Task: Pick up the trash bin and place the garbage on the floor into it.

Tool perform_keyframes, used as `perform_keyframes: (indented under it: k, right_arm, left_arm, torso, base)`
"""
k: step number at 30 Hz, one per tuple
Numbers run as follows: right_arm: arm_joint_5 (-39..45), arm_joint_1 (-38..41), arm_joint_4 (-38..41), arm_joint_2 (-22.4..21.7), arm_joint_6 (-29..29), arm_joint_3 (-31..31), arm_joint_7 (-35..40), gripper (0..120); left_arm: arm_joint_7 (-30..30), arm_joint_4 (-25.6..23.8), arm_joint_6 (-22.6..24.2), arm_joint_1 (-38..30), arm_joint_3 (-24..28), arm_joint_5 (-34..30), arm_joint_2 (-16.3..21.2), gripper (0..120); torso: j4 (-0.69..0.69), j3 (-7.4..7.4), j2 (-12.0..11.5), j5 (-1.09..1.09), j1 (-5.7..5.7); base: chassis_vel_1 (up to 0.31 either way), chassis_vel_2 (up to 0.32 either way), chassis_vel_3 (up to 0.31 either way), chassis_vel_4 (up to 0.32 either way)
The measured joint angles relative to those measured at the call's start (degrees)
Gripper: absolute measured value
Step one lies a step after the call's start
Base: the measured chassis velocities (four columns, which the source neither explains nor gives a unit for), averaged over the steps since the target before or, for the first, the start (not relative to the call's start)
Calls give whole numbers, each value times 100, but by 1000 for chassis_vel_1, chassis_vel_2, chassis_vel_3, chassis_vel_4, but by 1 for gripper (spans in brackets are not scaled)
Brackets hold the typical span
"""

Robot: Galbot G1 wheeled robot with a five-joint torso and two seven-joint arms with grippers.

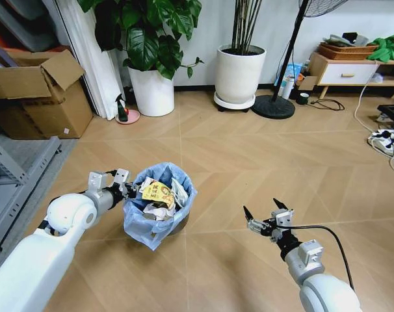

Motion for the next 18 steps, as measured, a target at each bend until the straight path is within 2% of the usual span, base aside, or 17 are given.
perform_keyframes:
  k: [18]
  right_arm:
    - [0,46,-53,8,2,-12,11,100]
  left_arm:
    - [16,36,0,-42,18,-8,-15,0]
  torso:
    - [0,0,0,0,0]
  base:
    - [134,-134,-135,142]
